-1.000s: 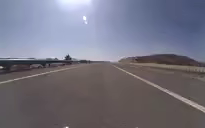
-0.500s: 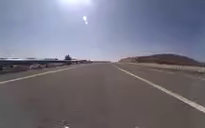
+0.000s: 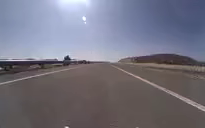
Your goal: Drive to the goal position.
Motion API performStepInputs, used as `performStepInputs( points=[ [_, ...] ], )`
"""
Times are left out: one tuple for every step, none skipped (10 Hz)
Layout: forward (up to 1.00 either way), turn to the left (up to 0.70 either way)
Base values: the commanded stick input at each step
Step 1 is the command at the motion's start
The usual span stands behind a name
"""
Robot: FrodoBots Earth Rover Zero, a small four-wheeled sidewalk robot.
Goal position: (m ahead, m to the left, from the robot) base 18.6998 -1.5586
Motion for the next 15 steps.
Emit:
performStepInputs(
  points=[
    [1.00,0.00],
    [1.00,0.00],
    [1.00,0.00],
    [1.00,0.00],
    [1.00,0.00],
    [1.00,0.00],
    [1.00,0.00],
    [1.00,0.00],
    [1.00,0.00],
    [1.00,0.00],
    [1.00,0.00],
    [1.00,0.00],
    [1.00,0.00],
    [1.00,0.00],
    [1.00,0.00]
  ],
)
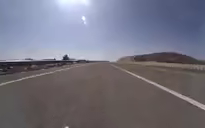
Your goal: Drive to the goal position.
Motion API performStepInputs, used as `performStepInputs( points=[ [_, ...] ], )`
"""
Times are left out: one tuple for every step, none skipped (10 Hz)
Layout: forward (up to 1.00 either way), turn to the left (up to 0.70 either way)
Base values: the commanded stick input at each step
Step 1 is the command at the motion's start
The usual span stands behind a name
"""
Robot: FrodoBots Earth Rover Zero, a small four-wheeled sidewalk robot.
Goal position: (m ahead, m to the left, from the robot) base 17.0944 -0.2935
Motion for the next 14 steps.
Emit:
performStepInputs(
  points=[
    [1.00,0.00],
    [1.00,0.00],
    [1.00,0.00],
    [1.00,0.00],
    [1.00,0.00],
    [1.00,0.00],
    [1.00,0.00],
    [1.00,0.00],
    [1.00,0.00],
    [1.00,0.00],
    [1.00,0.00],
    [1.00,0.00],
    [1.00,0.00],
    [1.00,0.00]
  ],
)
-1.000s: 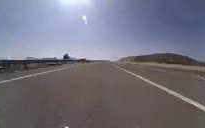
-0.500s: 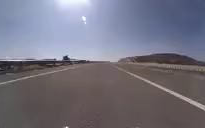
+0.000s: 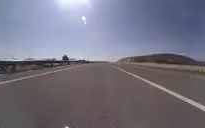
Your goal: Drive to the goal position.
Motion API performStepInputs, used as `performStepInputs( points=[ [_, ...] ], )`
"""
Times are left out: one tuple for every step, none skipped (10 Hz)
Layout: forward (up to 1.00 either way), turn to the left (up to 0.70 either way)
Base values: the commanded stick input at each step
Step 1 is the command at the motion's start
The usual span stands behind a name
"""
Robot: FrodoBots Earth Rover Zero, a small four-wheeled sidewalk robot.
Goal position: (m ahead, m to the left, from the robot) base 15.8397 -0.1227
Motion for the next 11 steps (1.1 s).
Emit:
performStepInputs(
  points=[
    [1.00,0.00],
    [1.00,0.00],
    [1.00,0.00],
    [1.00,0.00],
    [1.00,0.00],
    [1.00,0.00],
    [1.00,0.00],
    [1.00,0.00],
    [1.00,0.00],
    [1.00,0.00],
    [1.00,0.00]
  ],
)
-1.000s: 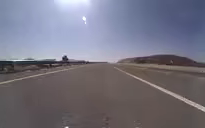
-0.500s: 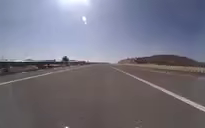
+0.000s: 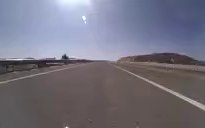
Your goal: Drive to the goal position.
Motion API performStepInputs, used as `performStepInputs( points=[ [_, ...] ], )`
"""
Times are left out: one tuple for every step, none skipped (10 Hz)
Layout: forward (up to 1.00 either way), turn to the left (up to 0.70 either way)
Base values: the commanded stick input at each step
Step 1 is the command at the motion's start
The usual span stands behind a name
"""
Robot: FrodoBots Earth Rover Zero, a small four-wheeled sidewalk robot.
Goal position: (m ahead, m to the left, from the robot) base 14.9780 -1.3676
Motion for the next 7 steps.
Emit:
performStepInputs(
  points=[
    [1.00,0.00],
    [1.00,0.00],
    [1.00,0.00],
    [1.00,0.00],
    [1.00,0.00],
    [1.00,0.00],
    [1.00,0.00]
  ],
)
